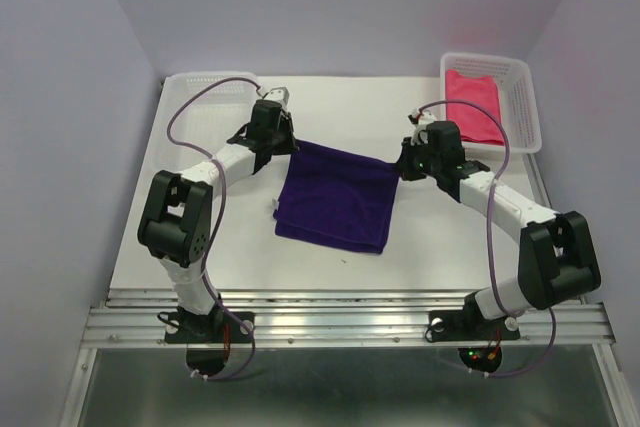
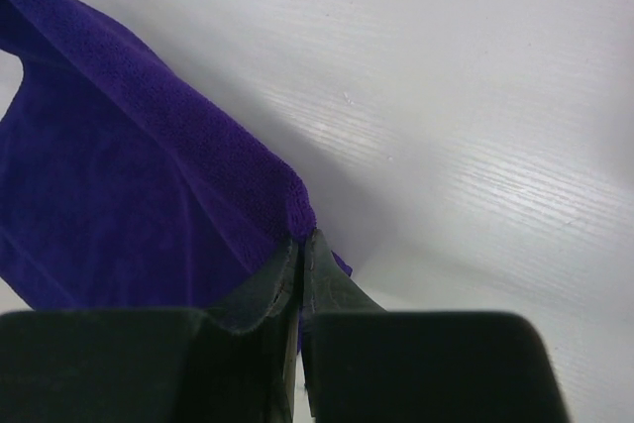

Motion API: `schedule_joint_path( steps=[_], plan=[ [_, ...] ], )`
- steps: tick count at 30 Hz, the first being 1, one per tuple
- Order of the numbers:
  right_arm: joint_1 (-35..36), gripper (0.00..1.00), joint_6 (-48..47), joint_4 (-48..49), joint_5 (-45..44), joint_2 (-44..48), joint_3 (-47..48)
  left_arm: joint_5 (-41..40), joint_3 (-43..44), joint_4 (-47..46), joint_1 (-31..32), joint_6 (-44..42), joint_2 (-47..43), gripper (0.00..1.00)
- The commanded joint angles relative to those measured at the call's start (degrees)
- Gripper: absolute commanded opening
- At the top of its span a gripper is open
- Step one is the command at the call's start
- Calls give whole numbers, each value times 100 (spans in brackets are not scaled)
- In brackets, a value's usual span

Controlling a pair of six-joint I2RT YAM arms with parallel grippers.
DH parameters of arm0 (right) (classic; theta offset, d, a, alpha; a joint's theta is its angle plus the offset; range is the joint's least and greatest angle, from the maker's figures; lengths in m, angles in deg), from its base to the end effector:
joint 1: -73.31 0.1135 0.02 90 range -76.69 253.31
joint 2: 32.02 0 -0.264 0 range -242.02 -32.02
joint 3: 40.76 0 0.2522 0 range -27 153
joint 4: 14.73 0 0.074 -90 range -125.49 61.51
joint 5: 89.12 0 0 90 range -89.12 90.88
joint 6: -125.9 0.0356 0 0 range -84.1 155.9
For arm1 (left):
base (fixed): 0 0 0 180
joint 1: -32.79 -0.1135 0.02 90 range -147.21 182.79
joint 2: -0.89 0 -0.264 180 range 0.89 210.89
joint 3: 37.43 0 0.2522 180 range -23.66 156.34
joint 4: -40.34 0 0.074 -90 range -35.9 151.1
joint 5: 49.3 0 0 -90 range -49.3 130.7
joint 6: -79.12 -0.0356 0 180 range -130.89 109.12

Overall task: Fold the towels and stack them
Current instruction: Fold the towel

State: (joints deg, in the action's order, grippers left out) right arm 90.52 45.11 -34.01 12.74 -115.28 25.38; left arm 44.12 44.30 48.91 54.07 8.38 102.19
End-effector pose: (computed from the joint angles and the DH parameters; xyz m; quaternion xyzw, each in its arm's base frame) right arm 0.3013 0.1010 0.2368 -0.1084 0.8824 0.1923 0.4155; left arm 0.3775 -0.1493 0.2362 0.0304 0.8570 -0.2020 0.4731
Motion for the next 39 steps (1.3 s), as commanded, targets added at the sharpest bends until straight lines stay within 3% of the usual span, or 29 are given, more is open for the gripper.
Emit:
schedule_joint_path(
  steps=[1,13,30,39],
  plan=[
    [-34,1,-60,236,27,223,-88,80,182,-351,-18,-529,-216,0],
    [-16,1,133,165,422,538,-526,248,-1029,-1037,-1,-292,-962,0],
    [343,1,774,147,1397,1760,-1783,80,-3007,-1291,78,999,-2509,0],
    [810,1,933,7,1012,2025,-2056,-35,-3676,-1283,166,1298,-3177,0]
  ],
)
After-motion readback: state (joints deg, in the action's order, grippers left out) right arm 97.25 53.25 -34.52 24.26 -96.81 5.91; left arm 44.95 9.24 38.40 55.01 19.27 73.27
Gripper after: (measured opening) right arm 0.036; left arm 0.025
